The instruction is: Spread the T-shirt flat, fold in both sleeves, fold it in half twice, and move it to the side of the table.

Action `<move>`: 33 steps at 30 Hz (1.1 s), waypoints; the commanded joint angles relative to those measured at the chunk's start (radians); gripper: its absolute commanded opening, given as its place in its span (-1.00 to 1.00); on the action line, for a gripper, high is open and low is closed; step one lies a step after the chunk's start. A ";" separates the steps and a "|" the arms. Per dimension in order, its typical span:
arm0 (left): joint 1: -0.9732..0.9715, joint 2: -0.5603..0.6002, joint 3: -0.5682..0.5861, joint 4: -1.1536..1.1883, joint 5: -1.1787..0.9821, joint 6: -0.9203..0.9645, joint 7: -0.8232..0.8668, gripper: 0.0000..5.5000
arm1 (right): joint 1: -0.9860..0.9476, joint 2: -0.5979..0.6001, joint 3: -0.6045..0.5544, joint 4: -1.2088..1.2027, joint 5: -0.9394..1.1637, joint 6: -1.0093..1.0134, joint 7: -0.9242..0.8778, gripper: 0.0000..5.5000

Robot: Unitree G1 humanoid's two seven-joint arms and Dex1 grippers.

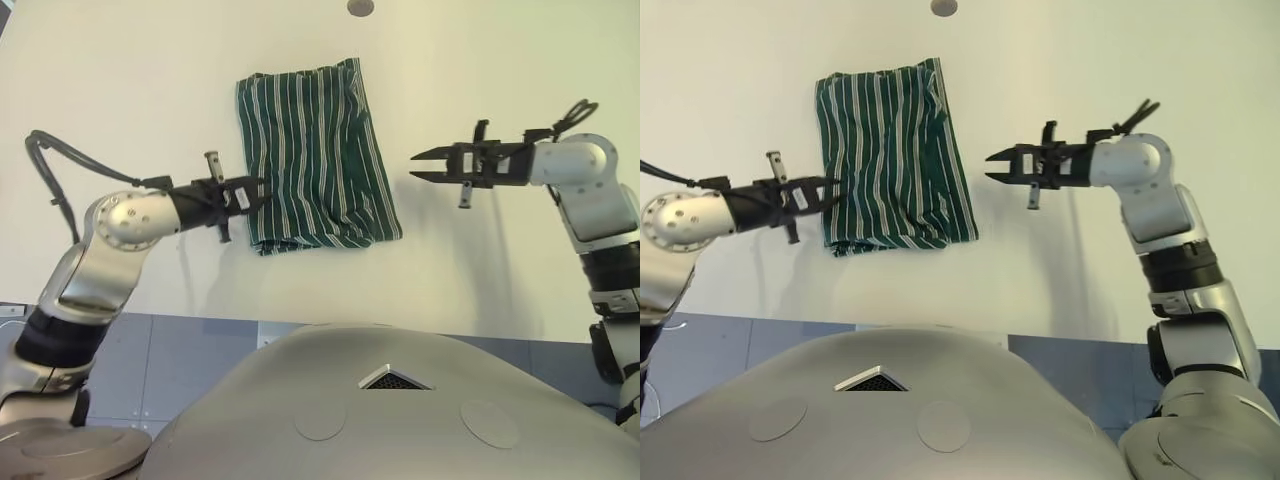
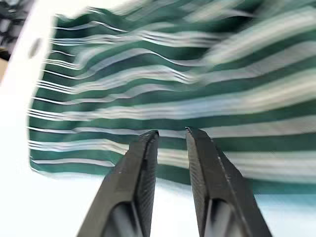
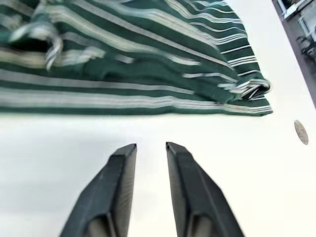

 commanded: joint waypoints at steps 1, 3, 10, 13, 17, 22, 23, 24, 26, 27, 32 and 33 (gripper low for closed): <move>0.160 0.149 0.064 0.082 0.149 -0.236 0.031 -0.54 | 0.066 -0.083 -0.017 0.171 -0.146 -0.446 -0.114 -0.50; 0.185 0.153 0.080 0.114 0.158 -0.300 0.040 -0.54 | 0.079 -0.068 0.004 0.219 -0.231 -0.582 -0.187 -0.50; 0.136 0.068 -0.006 0.117 0.196 -0.400 0.042 -0.54 | 0.055 0.072 0.076 0.238 -0.489 -0.725 -0.422 -0.50; 0.089 0.016 -0.065 0.117 0.222 -0.403 0.034 -0.54 | 0.024 0.097 0.105 0.253 -0.580 -0.728 -0.493 -0.50; 0.065 -0.016 -0.113 0.144 0.259 -0.417 0.040 -0.63 | -0.037 0.119 0.168 0.317 -0.678 -0.700 -0.544 -0.59; 0.073 0.004 -0.129 0.138 0.203 -0.376 -0.027 -0.99 | -0.048 0.117 0.215 0.348 -0.503 -0.559 -0.409 -0.94; 0.092 0.021 -0.122 0.115 0.155 -0.338 -0.065 -1.00 | -0.028 0.087 0.228 0.305 -0.420 -0.508 -0.324 -1.00; 0.121 0.047 -0.113 0.077 0.085 -0.286 -0.113 -1.00 | 0.002 0.037 0.243 0.235 -0.328 -0.446 -0.224 -1.00; 0.168 0.086 -0.079 -0.022 -0.072 -0.160 -0.188 -1.00 | 0.060 -0.071 0.260 0.073 -0.150 -0.307 -0.047 -1.00; 0.174 0.097 -0.055 -0.072 -0.154 -0.102 -0.211 -1.00 | 0.080 -0.131 0.255 -0.026 -0.045 -0.216 0.029 -1.00; 0.026 0.025 0.078 -0.113 -0.474 0.194 -0.183 -1.00 | -0.109 -0.170 0.157 -0.319 0.427 0.380 0.225 -1.00; -0.003 0.009 0.087 -0.096 -0.497 0.236 -0.166 -1.00 | -0.167 -0.138 0.151 -0.312 0.450 0.457 0.229 -1.00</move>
